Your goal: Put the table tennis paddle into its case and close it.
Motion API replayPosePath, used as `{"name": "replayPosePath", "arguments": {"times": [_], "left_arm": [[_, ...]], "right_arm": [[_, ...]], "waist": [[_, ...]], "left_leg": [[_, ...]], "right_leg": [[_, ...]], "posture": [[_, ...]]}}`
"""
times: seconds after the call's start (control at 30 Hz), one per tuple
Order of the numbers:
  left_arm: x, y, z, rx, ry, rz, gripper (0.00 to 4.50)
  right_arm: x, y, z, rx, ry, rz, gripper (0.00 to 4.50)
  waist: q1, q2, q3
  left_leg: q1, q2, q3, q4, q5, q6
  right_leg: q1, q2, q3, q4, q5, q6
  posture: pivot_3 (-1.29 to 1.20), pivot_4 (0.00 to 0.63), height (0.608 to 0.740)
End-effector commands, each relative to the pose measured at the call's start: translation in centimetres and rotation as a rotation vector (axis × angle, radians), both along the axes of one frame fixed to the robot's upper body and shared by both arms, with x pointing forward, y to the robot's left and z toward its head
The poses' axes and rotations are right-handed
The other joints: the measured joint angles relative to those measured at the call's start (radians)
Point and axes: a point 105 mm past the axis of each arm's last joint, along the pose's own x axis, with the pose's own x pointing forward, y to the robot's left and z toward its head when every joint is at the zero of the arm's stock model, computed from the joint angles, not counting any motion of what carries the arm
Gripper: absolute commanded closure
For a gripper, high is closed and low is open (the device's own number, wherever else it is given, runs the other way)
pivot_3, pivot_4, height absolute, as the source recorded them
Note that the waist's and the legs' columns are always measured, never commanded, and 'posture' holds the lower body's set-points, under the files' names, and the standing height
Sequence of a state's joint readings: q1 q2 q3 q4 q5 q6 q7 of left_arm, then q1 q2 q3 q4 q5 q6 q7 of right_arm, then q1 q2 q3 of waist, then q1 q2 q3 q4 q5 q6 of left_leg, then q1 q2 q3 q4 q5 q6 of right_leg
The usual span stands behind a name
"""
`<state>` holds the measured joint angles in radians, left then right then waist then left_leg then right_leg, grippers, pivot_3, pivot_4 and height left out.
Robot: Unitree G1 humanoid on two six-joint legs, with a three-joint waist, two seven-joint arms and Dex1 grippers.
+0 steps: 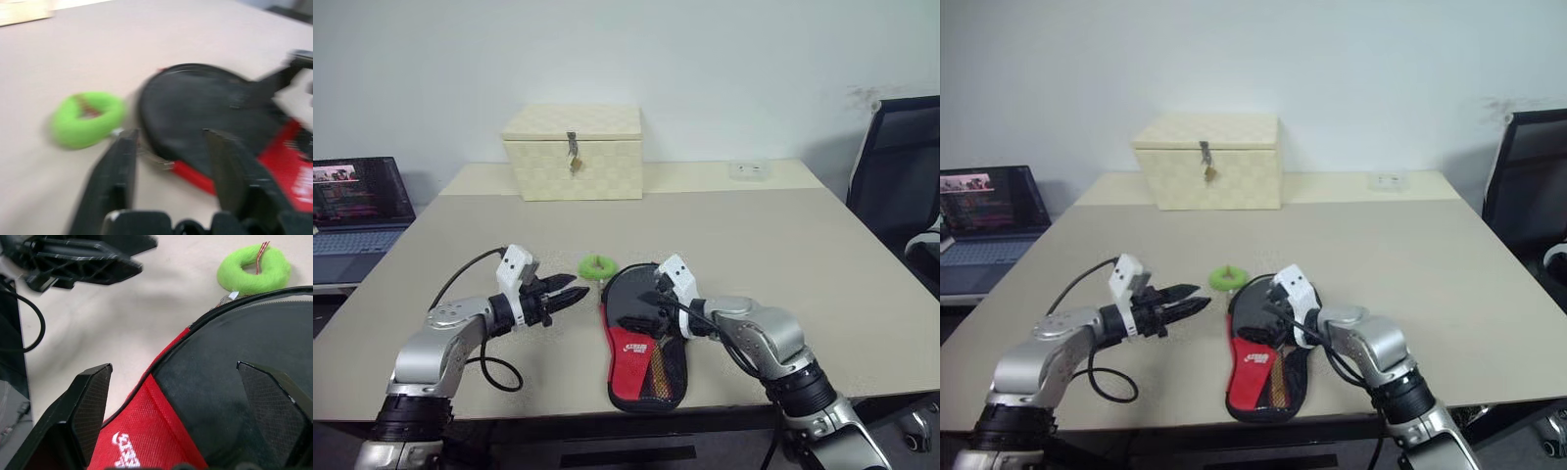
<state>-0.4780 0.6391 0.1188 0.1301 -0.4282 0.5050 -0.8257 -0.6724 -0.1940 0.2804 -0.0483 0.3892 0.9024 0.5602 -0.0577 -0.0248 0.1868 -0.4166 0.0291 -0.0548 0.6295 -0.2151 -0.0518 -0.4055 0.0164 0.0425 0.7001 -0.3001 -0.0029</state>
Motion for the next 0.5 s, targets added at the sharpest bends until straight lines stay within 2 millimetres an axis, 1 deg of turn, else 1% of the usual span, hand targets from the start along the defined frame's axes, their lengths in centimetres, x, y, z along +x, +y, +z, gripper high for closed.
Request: {"name": "replayPosePath", "arguments": {"times": [0.03,0.1,0.17,0.27,0.33,0.5], "left_arm": [[3.4,0.6,1.1,0.026,-0.050,0.146,0.75],[4.8,0.6,1.1,0.031,-0.047,0.184,0.02],[6.3,0.5,1.2,0.026,-0.036,0.222,0.02],[7.9,0.0,0.7,0.040,0.003,0.222,0.02],[8.4,-0.7,-0.1,0.051,0.050,0.193,0.02],[8.9,-1.8,-2.1,0.130,0.128,0.141,0.02]], "right_arm": [[-0.4,1.1,0.5,0.010,-0.041,0.014,0.00],[-0.4,1.1,0.4,0.003,-0.043,0.010,0.00],[-0.3,1.1,0.3,-0.004,-0.044,0.002,0.00],[-0.1,1.0,0.2,-0.012,-0.045,-0.012,0.00],[0.0,0.9,0.1,-0.018,-0.045,-0.022,0.00],[0.1,0.5,0.0,-0.024,-0.042,-0.052,0.00]], "waist": [[0.008,0.000,0.000],[0.013,0.000,0.000],[0.019,0.000,0.000],[0.024,0.000,0.000],[0.023,0.000,0.000],[0.022,0.000,0.000]], "left_leg": [[0.000,0.000,0.000,0.000,0.000,0.000],[0.000,-0.002,-0.001,0.001,0.000,0.000],[0.000,-0.002,0.000,0.001,0.000,0.000],[-0.001,-0.003,0.001,0.001,0.000,0.000],[-0.001,-0.003,0.002,0.000,0.000,0.000],[-0.001,-0.004,0.002,0.000,0.000,0.000]], "right_leg": [[0.000,0.000,0.000,0.000,0.000,0.000],[0.001,0.001,-0.001,0.000,0.000,0.001],[0.001,0.001,-0.002,0.000,0.001,0.001],[0.000,0.000,-0.003,0.000,0.001,0.001],[0.000,0.000,-0.003,-0.001,0.001,0.001],[0.000,0.001,-0.003,-0.001,0.001,0.001]], "posture": [[0.00,0.150,0.740],[0.00,0.150,0.740],[0.00,0.150,0.740],[0.00,0.150,0.740],[0.00,0.150,0.740],[0.00,0.150,0.740]]}}
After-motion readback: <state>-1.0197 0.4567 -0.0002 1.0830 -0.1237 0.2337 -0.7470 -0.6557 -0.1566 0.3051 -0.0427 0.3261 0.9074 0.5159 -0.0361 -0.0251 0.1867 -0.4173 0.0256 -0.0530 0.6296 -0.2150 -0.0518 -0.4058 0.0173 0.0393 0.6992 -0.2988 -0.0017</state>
